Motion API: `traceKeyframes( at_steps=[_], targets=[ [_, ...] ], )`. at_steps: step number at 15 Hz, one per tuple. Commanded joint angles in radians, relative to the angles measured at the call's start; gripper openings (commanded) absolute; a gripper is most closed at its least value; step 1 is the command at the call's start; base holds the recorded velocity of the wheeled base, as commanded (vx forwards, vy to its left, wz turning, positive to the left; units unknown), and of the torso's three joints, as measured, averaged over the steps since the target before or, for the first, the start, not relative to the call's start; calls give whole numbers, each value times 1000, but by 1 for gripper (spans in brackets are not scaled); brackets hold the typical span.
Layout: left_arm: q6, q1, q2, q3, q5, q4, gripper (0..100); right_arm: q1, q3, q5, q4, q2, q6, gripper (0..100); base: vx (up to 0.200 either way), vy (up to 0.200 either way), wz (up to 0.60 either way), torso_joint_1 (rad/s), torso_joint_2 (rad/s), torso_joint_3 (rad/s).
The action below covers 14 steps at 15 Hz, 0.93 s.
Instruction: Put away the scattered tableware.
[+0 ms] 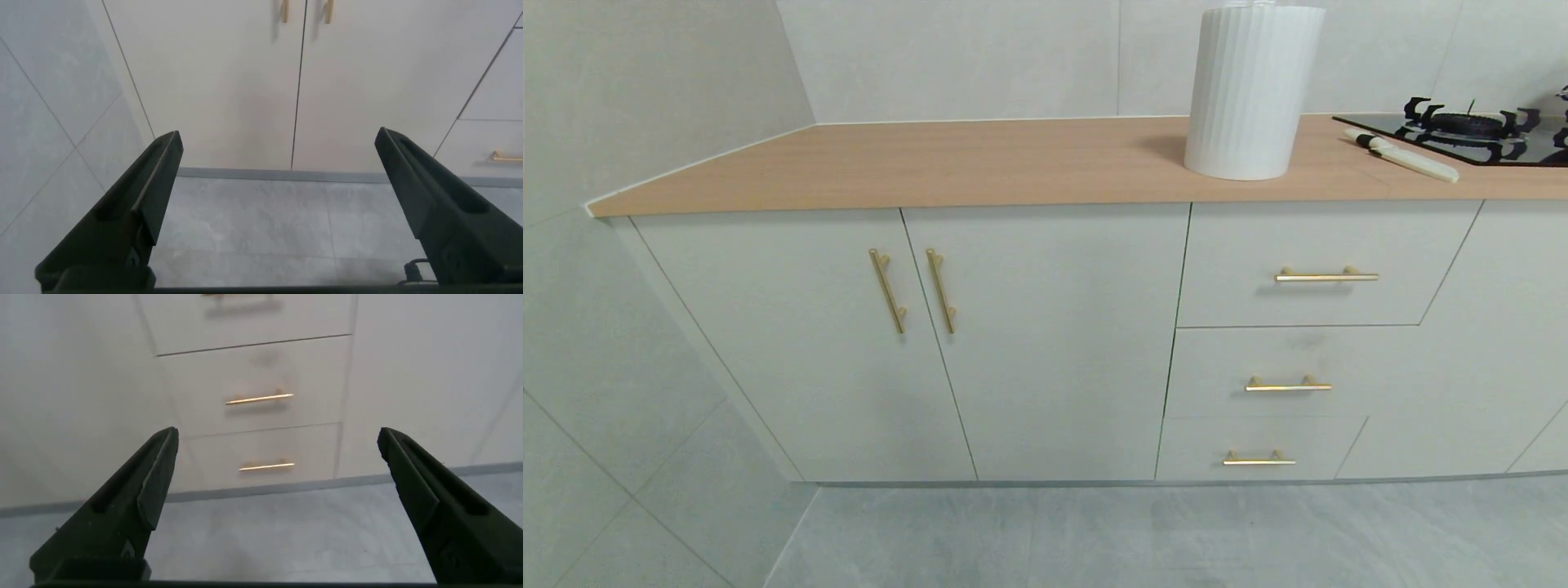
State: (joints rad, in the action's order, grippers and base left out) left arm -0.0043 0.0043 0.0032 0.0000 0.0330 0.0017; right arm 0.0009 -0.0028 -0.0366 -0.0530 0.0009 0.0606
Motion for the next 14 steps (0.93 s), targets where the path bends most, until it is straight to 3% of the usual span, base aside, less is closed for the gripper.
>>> traceKeyframes(
  at_steps=[1, 2, 7, 8, 10, 14],
  targets=[
    [0, 0, 0, 0, 1, 0, 100, 1, 3, 3, 7, -1, -13, 100, 0, 0, 0, 0, 0, 0],
    [0, 0, 0, 0, 1, 0, 100, -1, 3, 4, 59, 1, -65, 100, 0, 0, 0, 0, 0, 0],
    [0, 0, 0, 0, 1, 0, 100, 1, 3, 4, 44, -1, -51, 100, 0, 0, 0, 0, 0, 0],
    [12, 0, 0, 0, -1, 0, 100, -1, 3, 4, 44, -1, -51, 100, 0, 0, 0, 0, 0, 0],
    [-6, 0, 0, 0, 1, 0, 100, -1, 3, 4, 44, -1, -51, 100, 0, 0, 0, 0, 0, 0],
    [0, 0, 0, 0, 1, 0, 100, -1, 3, 4, 44, -1, -51, 100, 0, 0, 0, 0, 0, 0]
  ],
)
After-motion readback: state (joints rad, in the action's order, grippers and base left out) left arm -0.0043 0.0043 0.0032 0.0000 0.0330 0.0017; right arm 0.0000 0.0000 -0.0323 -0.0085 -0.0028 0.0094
